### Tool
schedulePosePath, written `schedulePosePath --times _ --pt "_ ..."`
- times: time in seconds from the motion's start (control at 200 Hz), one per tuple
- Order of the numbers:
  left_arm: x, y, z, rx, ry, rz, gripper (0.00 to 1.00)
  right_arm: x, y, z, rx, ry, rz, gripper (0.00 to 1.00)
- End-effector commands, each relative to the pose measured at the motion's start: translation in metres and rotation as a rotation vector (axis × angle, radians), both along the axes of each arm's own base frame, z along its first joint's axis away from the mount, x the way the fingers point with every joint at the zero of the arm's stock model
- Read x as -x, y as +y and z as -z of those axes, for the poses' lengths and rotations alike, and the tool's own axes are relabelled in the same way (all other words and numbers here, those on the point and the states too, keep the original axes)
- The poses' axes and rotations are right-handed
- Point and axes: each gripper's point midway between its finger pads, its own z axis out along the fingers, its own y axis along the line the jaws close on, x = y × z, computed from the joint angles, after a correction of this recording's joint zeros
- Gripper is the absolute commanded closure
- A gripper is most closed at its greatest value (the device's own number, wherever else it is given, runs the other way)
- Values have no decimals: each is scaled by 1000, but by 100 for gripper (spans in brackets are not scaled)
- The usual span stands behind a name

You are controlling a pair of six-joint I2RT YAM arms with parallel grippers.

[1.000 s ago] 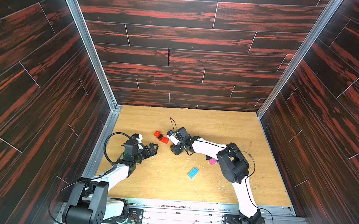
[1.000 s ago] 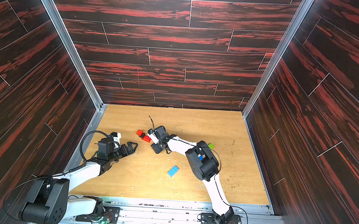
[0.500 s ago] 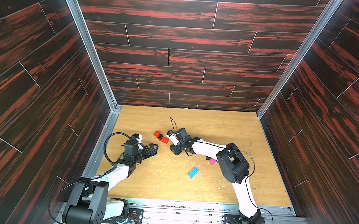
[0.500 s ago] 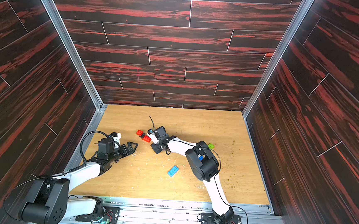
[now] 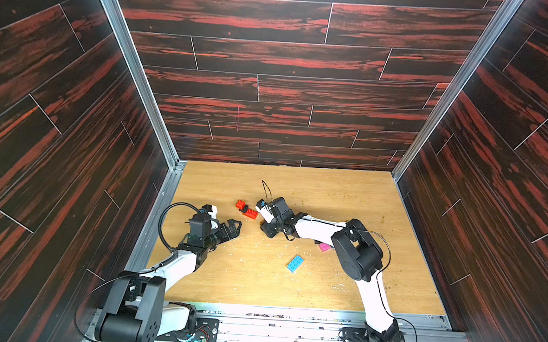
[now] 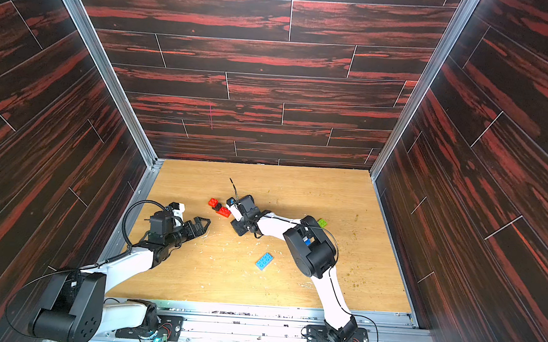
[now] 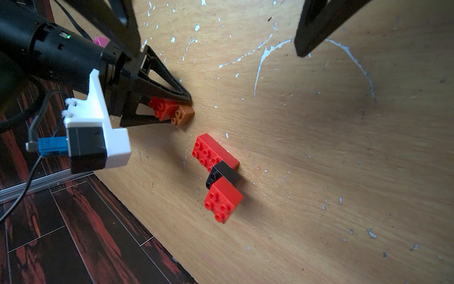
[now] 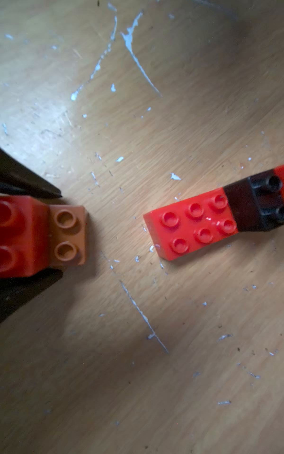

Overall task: Assemble the letter v with lego
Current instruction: Pick up the lego brick from the center of the board.

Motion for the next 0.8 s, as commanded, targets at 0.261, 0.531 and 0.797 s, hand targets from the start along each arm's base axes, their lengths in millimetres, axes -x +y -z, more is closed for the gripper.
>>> schedulePosePath --times 0.261,0.531,0.797 --pt "4 3 -2 -9 -13 -9 0 38 -45 65 198 177 5 68" --pt "0 5 -7 -12 -28 -18 0 14 -36 32 142 131 -3 73" --pt "-8 -1 -12 0 -40 8 0 -16 -16 2 144 76 -59 74"
